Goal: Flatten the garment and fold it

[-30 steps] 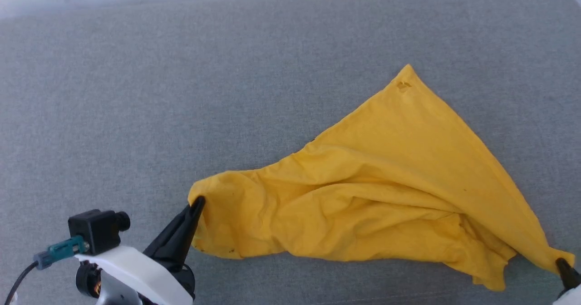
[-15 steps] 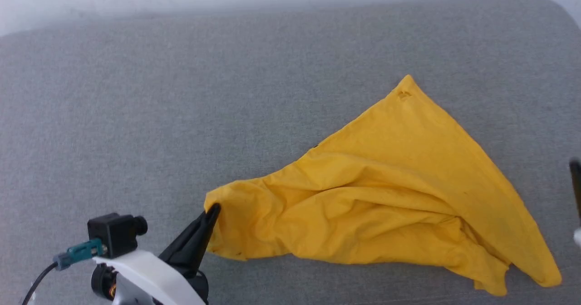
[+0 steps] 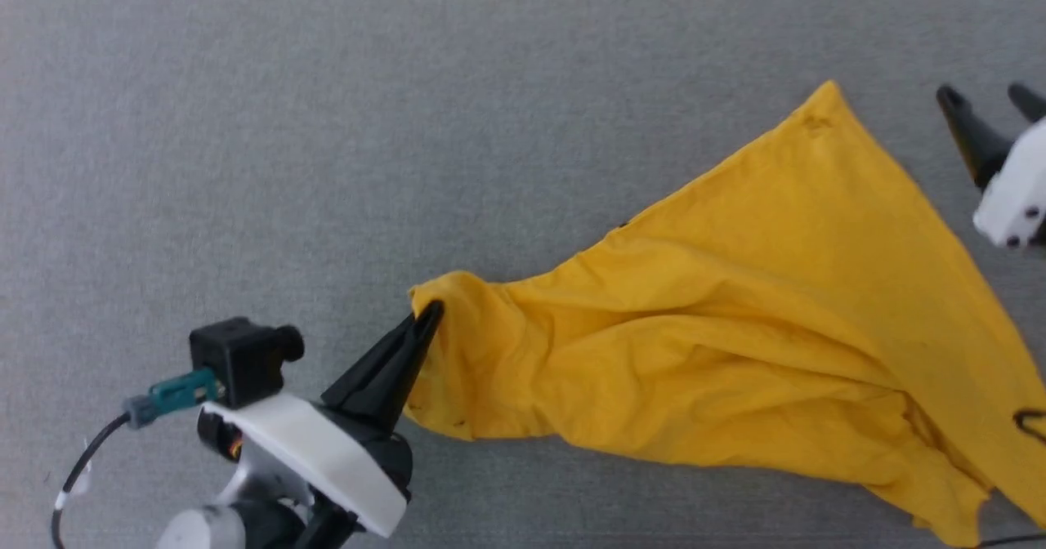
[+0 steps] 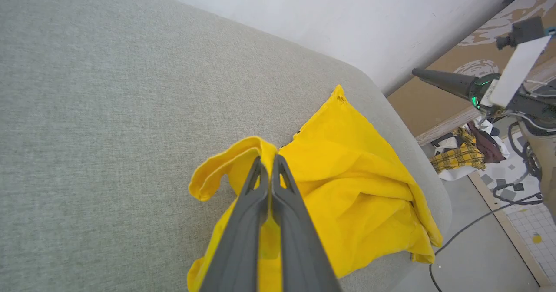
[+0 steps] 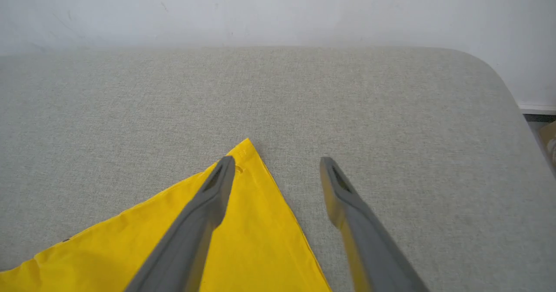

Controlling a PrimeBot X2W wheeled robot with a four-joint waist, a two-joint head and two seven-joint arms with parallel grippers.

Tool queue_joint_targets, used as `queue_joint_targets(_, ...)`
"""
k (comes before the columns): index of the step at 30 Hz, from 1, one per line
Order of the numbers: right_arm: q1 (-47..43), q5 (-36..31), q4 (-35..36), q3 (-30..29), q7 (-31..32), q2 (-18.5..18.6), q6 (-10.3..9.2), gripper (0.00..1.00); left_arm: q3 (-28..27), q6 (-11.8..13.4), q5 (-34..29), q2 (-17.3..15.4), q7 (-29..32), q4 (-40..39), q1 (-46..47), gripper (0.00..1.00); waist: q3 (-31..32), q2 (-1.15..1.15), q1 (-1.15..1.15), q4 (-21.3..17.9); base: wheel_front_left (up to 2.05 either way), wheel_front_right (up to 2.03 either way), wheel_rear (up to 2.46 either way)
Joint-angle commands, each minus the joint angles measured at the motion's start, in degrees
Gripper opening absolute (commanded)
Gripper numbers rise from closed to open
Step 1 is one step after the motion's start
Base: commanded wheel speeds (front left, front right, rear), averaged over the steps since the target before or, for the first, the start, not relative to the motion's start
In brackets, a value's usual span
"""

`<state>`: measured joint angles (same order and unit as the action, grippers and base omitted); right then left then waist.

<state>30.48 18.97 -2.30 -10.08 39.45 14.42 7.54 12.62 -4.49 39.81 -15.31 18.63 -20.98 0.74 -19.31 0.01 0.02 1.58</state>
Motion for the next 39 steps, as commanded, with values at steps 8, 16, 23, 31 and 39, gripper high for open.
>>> queue_joint_targets(8,8.1,-3.2,-8.4,2.7,5.8,1.9,-0.05,1.0,1.8,-1.3,0.0,0.5,-1.0,1.6,4.8,0.0,-8.5,-0.01,-0.02,6.4,0.0,0.0,0.0)
queue_joint_targets(16,9.5,-4.3,-12.1,2.2,8.3,3.4,-0.05,0.52,2.7,-1.9,0.6,0.7,-2.4,3.3,6.8,0.0,-11.6,-0.01,-0.02,9.1,0.0,0.0,0.0)
queue_joint_targets(23,10.2,-4.9,-12.5,2.7,12.5,3.9,-0.05,0.0,2.5,-2.1,1.2,0.4,-3.5,4.4,7.7,0.0,-12.5,-0.01,-0.02,9.8,0.0,0.0,0.0)
queue_joint_targets(31,10.7,-4.8,-10.6,3.1,7.6,3.3,-0.05,0.0,1.7,-2.3,2.1,0.3,-5.3,5.3,8.3,0.0,-11.1,-0.01,-0.02,8.6,0.0,0.0,0.0)
queue_joint_targets(39,8.2,-2.6,-9.0,3.1,-3.6,1.4,-0.05,0.0,-0.9,-1.1,-0.5,0.7,-10.2,6.5,10.1,0.0,-6.5,-0.01,-0.02,5.5,0.0,0.0,0.0)
